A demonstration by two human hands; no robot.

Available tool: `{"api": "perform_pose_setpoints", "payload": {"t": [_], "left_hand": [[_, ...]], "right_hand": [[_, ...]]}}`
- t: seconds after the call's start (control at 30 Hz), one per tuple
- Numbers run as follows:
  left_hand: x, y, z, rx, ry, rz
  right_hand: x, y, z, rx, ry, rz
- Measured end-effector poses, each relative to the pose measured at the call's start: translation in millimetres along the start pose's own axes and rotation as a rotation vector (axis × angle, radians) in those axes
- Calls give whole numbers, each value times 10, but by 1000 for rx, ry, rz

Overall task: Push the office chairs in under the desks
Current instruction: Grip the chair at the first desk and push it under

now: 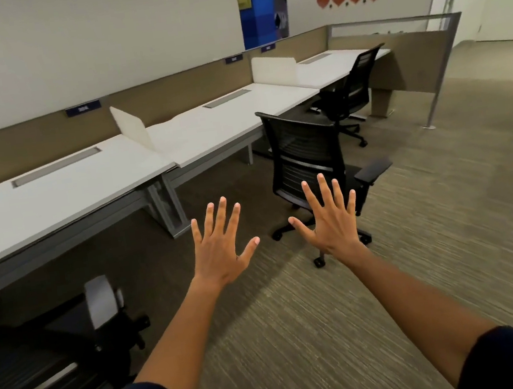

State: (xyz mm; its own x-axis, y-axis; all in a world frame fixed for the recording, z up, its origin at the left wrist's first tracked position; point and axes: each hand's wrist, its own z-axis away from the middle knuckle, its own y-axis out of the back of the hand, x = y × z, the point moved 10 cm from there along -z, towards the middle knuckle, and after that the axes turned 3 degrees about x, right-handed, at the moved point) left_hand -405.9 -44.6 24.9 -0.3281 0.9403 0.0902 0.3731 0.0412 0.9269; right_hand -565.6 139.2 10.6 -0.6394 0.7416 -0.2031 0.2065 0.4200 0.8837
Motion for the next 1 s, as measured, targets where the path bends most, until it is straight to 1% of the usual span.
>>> {"api": "perform_pose_setpoints", "payload": {"t": [0.1,0.23,0.4,0.57,0.77,1.0], "left_hand": [[260,-220,-658,-1,-29,-4],[597,-487,-1542,11,-35,12],[898,-772,-2401,14,-71,6],[982,-1130,-3121,1,-76,17],[979,-1634,-3966,-24,-74,50],[742,-2295,-5290,-46,-88,53]], "right_hand": [[458,-146,-504,-17,-37,14],[1012,-295,-1183,-23,-42,28],[1531,-427,-1822,-11,-75,5],[1901,-644,-2343,3,-105,-11],[2155,-945,-2983,25,-134,-52],[2305,-1455,-4142,22,-147,-47]]}}
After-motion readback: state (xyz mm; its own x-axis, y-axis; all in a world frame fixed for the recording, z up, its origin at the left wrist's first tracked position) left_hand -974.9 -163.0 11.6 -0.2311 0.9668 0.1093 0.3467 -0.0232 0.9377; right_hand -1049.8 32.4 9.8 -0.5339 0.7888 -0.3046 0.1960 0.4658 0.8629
